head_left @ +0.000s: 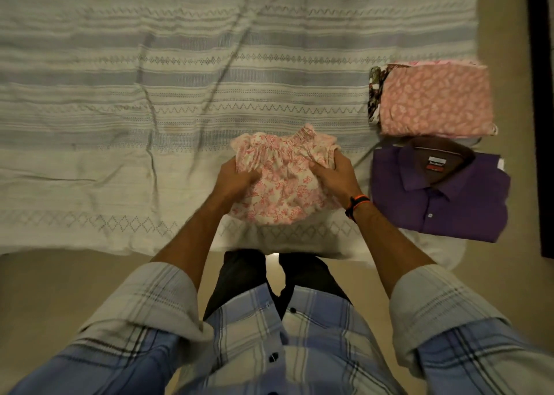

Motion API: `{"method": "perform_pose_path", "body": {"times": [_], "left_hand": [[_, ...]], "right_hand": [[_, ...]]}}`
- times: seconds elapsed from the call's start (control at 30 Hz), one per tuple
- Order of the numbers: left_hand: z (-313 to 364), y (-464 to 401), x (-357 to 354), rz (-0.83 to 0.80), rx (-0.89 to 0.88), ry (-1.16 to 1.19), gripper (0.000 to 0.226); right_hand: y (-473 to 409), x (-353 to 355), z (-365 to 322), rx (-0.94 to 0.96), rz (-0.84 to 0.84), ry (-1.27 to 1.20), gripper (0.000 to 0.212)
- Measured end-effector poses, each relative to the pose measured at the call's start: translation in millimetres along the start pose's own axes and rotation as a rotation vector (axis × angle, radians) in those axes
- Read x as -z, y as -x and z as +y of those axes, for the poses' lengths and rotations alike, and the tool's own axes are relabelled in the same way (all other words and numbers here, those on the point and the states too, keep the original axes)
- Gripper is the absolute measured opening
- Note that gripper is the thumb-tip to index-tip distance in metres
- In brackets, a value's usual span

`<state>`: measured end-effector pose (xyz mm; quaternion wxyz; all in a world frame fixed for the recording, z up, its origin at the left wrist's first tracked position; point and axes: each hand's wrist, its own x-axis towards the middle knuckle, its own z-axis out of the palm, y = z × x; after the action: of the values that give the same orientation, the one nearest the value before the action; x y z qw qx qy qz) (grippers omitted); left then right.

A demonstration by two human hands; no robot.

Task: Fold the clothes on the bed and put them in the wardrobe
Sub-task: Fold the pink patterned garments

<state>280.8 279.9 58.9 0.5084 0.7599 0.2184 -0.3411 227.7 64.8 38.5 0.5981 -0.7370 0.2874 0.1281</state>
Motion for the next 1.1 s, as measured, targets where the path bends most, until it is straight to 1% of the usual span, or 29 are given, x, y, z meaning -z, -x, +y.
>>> {"method": "perform_pose_path", "body": {"times": [0.1, 0.13, 0.17, 0.27, 0.3, 0.33, 0.4, 0.47, 0.53, 0.57, 0.6, 0.67, 0.7, 0.77, 0.8, 0.83, 0.9, 0.97, 1.07, 1.1], "left_hand": [[12.8, 16.1, -16.4, -0.033, -0.039, -0.013, 0.045], [18.3, 20.0, -25.6, -0.051, -0.057, -0.025, 0.045], [19.4, 18.9, -27.5, -0.059, -0.059, -0.032, 0.045], [30.4, 20.9, -41.5, -0.099, -0.090, -0.031, 0.047], [34.4, 21.2, -45.9, -0.121, -0.095, -0.038, 0.047], [40.0, 20.8, -52.4, -0.154, -0.100, -0.044, 0.047], [50.0, 20.0, -62.9, -0.192, -0.106, -0.050, 0.047], [61.3, 16.4, -75.1, -0.227, -0.125, -0.065, 0.047], [72.6, 15.4, -88.9, -0.255, -0.137, -0.072, 0.048], [77.6, 15.5, -95.6, -0.265, -0.145, -0.075, 0.049], [85.3, 13.3, -105.8, -0.270, -0.155, -0.079, 0.049], [96.9, 9.1, -123.6, -0.273, -0.158, -0.083, 0.049], [101.4, 6.6, -131.4, -0.276, -0.154, -0.087, 0.050], [112.8, 0.9, -153.0, -0.289, -0.157, -0.102, 0.051], [116.2, -1.8, -162.1, -0.288, -0.155, -0.108, 0.052], [122.4, -5.5, -177.1, -0.287, -0.156, -0.103, 0.052], [130.8, -8.7, -197.1, -0.283, -0.146, -0.083, 0.051], [140.4, -16.5, -230.9, -0.250, -0.116, -0.050, 0.051], [147.0, -22.6, -258.5, -0.240, -0.108, -0.021, 0.045], [150.4, -26.2, -273.4, -0.232, -0.100, -0.008, 0.044]], "right_hand": [[11.6, 22.4, -2.1, 0.020, 0.021, -0.043, 0.046], [15.9, 35.1, -4.8, 0.013, 0.031, -0.061, 0.048], [15.1, 38.0, -4.0, 0.005, 0.035, -0.064, 0.054], [8.8, 56.9, 6.5, 0.010, 0.054, -0.043, 0.104], [6.3, 64.1, 13.1, 0.010, 0.055, -0.044, 0.113], [4.1, 74.2, 22.6, -0.002, 0.077, -0.034, 0.114], [8.1, 88.8, 14.8, -0.037, 0.124, -0.043, 0.112], [-2.1, 108.6, 25.1, -0.030, 0.171, -0.061, 0.115], [-24.0, 133.4, 63.0, -0.030, 0.149, -0.057, 0.124], [-26.6, 142.7, 65.5, -0.032, 0.141, -0.084, 0.127], [-37.9, 157.7, 77.0, -0.049, 0.149, -0.103, 0.127], [-35.1, 178.1, 66.3, -0.051, 0.186, -0.146, 0.116], [-23.2, 184.0, 40.5, -0.058, 0.211, -0.151, 0.103], [-14.2, 202.0, 7.7, -0.073, 0.226, -0.121, 0.055], [-12.1, 209.6, -0.7, -0.072, 0.228, -0.104, 0.038], [-16.5, 223.1, -4.2, -0.069, 0.235, -0.106, 0.033], [-25.8, 239.8, -4.7, -0.064, 0.225, -0.152, 0.031], [-43.1, 271.0, 0.1, -0.069, 0.188, -0.178, 0.033], [-60.7, 297.2, 7.9, -0.094, 0.175, -0.167, 0.043], [-69.9, 311.6, 13.2, -0.104, 0.157, -0.148, 0.050]]}}
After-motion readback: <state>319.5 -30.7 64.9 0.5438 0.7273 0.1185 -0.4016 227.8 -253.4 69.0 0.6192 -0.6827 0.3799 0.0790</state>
